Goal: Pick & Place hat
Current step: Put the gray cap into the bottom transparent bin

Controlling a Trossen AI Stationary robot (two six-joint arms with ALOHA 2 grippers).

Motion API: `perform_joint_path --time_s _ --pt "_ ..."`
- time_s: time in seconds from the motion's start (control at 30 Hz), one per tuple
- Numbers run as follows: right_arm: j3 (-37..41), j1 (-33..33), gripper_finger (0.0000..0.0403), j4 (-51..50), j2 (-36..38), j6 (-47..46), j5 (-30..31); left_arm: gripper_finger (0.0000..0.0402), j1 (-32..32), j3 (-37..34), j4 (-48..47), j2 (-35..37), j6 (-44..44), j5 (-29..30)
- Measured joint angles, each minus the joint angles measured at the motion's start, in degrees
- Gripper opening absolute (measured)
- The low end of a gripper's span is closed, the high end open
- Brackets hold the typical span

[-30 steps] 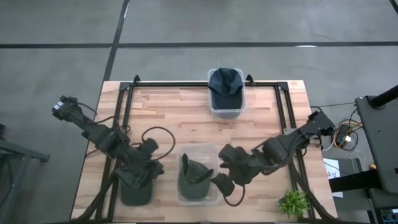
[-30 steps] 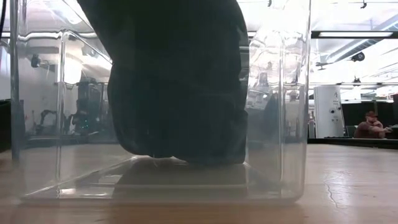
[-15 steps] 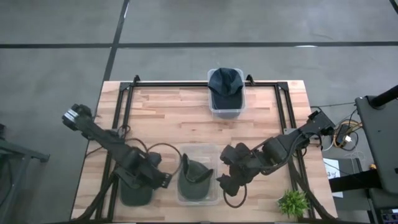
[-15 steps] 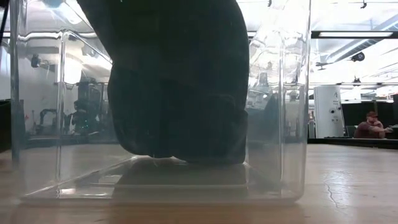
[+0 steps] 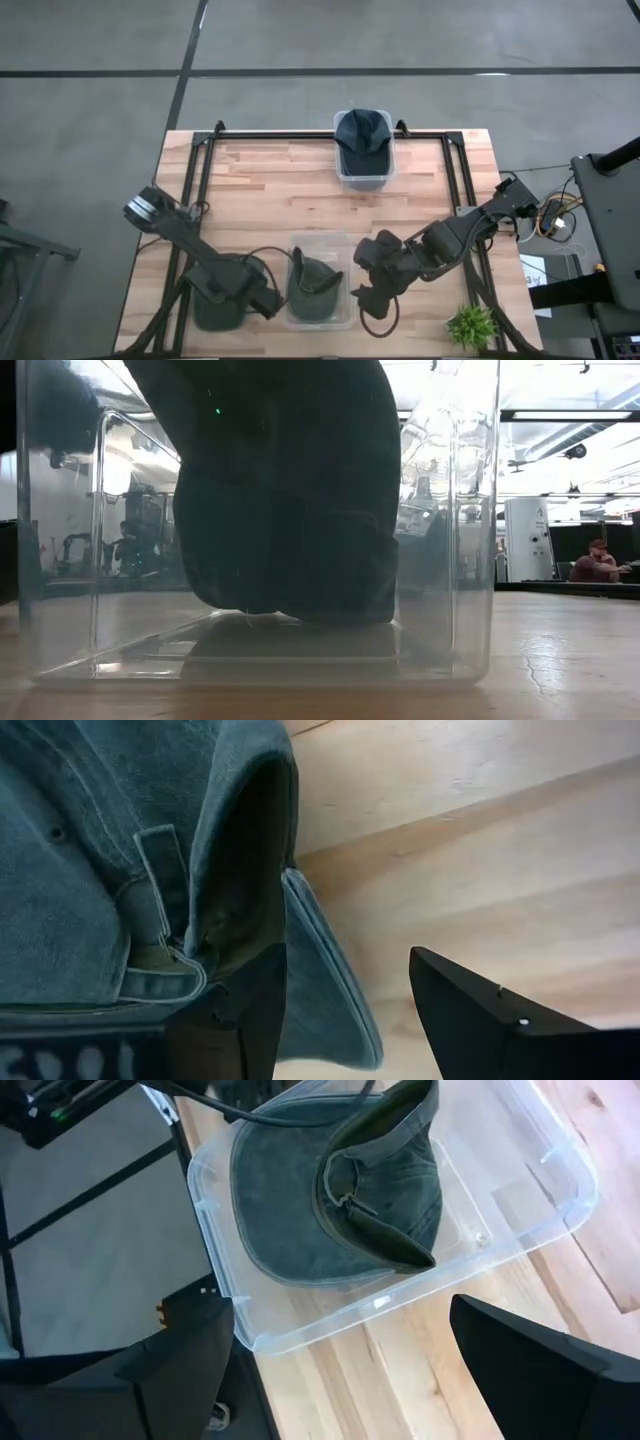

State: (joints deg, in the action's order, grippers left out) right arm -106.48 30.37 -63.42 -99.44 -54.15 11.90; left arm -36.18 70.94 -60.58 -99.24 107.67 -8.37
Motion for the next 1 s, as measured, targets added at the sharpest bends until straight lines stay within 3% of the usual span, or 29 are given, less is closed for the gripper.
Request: perform_joint_path --time_s 0.27,0.37,0.47,0.53,0.73,1.0 --pt "0.00 -0.02 0.0365 0.13 -0.02 1.88 -0.39 0.0188 -0.02 0.00 -2.24 -2.90 -2.60 -6.00" --pt "-0.08 -0.02 0.0365 0.28 -0.02 2.28 -0.39 0.0134 -0.02 0.00 -3.95 -2.95 -5.48 -7.64" --pt "-0.09 -0.02 0.0365 0.44 -0.02 2.33 -0.39 0.0045 -0.02 0.00 -4.33 -2.24 -6.22 -7.74" --pt "-0.09 -0.02 0.0365 0.46 -0.04 2.33 -0.39 0.0017 -0.02 0.00 -4.81 -1.19 -6.24 -7.67" --pt "-0.10 -0.07 0.0365 0.62 -0.04 2.29 -0.37 0.0007 -0.05 0.20 -6.96 3.32 -5.20 -7.00" --pt "-0.11 -0.07 0.0365 0.75 -0.04 1.83 -0.37 0.0005 -0.22 6.18 -20.86 14.55 -0.53 -0.28"
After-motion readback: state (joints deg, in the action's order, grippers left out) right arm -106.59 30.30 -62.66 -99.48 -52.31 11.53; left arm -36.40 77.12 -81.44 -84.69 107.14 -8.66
